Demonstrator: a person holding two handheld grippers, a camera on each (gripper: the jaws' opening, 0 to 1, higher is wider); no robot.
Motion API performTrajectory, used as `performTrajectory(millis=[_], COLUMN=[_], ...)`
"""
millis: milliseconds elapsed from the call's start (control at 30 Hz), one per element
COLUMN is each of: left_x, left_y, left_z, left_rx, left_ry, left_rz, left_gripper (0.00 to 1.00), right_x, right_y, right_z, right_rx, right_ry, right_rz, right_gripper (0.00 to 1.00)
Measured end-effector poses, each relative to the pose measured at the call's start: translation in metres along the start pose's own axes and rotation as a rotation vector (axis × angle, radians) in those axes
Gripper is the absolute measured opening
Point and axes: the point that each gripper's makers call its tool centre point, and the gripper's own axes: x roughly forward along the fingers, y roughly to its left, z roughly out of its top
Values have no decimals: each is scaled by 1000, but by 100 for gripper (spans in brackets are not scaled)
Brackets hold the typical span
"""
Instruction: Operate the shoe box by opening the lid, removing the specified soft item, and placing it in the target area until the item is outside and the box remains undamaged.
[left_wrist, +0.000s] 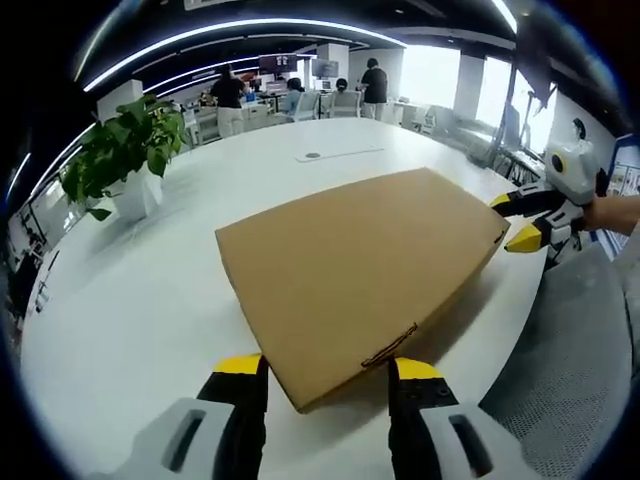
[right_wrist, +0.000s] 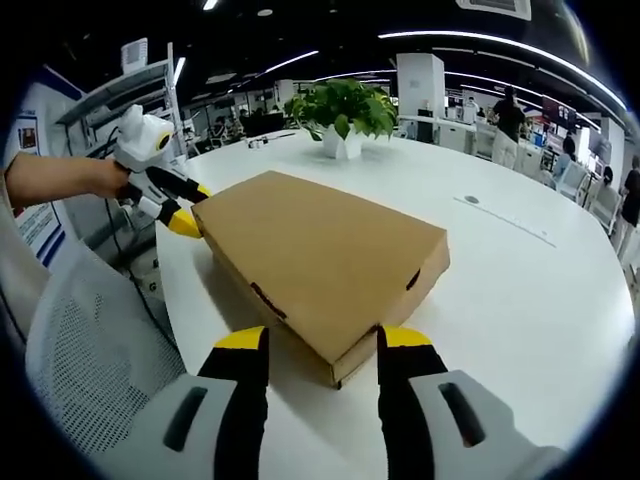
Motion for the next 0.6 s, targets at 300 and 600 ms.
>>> performTrajectory(millis=[300,600], left_x=[-2,-8], left_y=[-2,-6], left_z=[1,4], left_rx=[-47,-2], left_ry=[-12,3], left_rz=[-16,-38], left_gripper=[52,56], right_x=[-1,-5], right_y=[4,0], right_z=[0,5], right_rx=[-7,-43], right_ry=[-17,-15], right_rz=[19,17], right_gripper=[44,39])
